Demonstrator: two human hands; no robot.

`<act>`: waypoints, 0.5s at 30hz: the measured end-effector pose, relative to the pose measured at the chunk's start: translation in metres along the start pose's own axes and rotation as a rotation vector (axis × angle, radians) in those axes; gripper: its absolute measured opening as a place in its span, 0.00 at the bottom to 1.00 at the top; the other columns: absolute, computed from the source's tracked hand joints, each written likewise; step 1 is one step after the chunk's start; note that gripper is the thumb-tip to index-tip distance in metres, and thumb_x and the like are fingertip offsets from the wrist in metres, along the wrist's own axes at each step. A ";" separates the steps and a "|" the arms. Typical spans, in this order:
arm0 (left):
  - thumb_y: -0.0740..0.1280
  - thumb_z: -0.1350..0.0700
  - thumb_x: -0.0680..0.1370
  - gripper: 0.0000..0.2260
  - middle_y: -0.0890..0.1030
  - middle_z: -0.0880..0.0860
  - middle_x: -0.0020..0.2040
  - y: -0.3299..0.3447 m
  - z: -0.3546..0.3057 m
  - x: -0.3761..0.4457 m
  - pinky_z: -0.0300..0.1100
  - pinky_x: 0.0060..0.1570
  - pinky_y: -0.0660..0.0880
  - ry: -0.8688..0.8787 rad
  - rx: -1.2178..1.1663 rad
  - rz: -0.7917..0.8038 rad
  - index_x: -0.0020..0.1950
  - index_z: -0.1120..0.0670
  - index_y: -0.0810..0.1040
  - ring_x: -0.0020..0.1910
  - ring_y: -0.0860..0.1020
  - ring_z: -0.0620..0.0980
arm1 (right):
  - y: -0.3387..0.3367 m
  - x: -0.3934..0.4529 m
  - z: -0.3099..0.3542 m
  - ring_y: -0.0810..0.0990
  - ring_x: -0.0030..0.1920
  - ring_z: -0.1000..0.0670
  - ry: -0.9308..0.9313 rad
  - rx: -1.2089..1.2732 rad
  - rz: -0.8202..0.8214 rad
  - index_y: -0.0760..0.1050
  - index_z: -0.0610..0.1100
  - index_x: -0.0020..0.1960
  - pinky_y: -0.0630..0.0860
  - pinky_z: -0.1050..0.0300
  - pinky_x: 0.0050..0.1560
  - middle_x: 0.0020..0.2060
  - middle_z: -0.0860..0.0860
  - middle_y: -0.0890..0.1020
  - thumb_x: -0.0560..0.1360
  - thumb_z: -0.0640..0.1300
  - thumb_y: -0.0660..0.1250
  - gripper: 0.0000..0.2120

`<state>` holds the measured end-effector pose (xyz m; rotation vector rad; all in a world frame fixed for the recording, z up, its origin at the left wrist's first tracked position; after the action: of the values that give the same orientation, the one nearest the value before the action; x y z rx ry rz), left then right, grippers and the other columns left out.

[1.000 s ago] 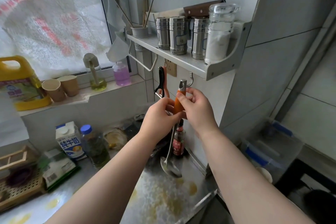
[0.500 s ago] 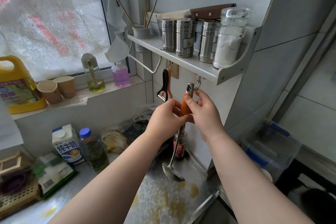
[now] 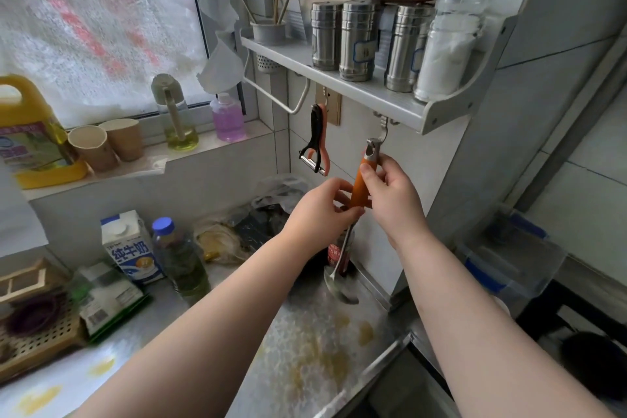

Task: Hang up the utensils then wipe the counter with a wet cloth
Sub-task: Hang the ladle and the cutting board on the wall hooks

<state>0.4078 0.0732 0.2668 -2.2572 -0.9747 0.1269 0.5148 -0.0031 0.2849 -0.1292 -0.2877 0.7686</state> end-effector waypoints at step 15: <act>0.68 0.57 0.80 0.06 0.83 0.56 0.50 -0.089 0.288 -0.250 0.41 0.38 0.76 -0.779 -0.149 -0.210 0.56 0.53 0.79 0.43 0.83 0.50 | 0.092 -0.087 -0.065 0.77 0.45 0.54 -0.011 0.062 -0.124 0.74 0.47 0.56 0.75 0.59 0.51 0.48 0.46 0.79 0.78 0.35 0.62 0.11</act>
<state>0.0778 0.1040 0.0573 -2.2393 -1.6493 0.9148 0.4138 0.0014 0.1851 -0.0480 -0.2794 0.6552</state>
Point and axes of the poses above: each hand's wrist, its own x-axis towards the middle knuckle, its own y-axis out of the palm, z = x × y, the point moved 9 cm from there along x, towards the middle knuckle
